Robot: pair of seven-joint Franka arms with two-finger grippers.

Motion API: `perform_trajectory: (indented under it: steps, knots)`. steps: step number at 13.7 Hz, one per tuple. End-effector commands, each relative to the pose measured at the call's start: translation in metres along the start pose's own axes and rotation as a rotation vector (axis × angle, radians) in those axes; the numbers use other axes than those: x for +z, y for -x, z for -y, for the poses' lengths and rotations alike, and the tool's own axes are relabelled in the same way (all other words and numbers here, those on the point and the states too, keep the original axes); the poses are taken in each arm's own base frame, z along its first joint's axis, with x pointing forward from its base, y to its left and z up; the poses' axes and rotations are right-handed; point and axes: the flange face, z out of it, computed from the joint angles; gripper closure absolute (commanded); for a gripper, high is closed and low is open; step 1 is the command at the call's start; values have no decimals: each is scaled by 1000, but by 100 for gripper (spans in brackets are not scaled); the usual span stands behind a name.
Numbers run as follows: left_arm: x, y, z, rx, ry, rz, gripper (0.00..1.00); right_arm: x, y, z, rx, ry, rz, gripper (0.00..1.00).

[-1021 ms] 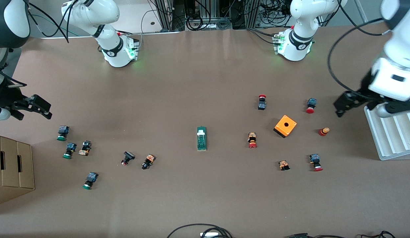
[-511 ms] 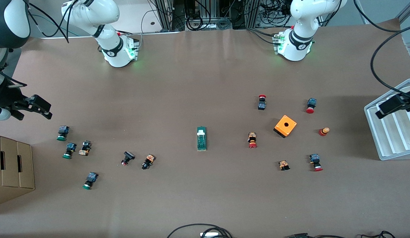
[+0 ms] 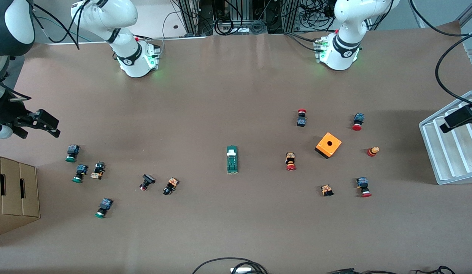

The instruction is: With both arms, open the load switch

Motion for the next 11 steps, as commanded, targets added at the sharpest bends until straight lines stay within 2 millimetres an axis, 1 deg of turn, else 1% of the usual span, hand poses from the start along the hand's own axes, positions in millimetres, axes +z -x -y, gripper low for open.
perform_trajectory:
  steps: [1,2,3,4,6,7,8,9,10,11]
  knots:
    - [24,-9,4,18,5,59,0,-3,-4,-2,-12,28,5,0]
    - [29,-11,4,17,4,68,0,-3,-4,-2,-12,28,3,0]
    - [29,-11,3,19,11,68,0,-3,-4,-2,-12,28,5,0]
    - [28,-12,3,19,12,65,0,-3,-4,-1,-13,27,5,0]
    - [18,-7,-1,23,7,53,0,-3,-4,-1,-13,27,6,0]
    - [13,-2,-7,32,6,61,0,-3,-4,-1,-13,27,6,0]
    - [12,0,-14,46,7,65,0,-3,-4,-1,-13,27,6,0]
    - [8,3,-22,61,7,61,0,-3,-4,-1,-13,27,6,0]
    - [-3,11,-35,80,1,43,0,-3,-4,-1,-13,27,5,0]
    - [-6,16,-44,93,-9,46,0,-4,-5,-1,-15,28,-3,0]
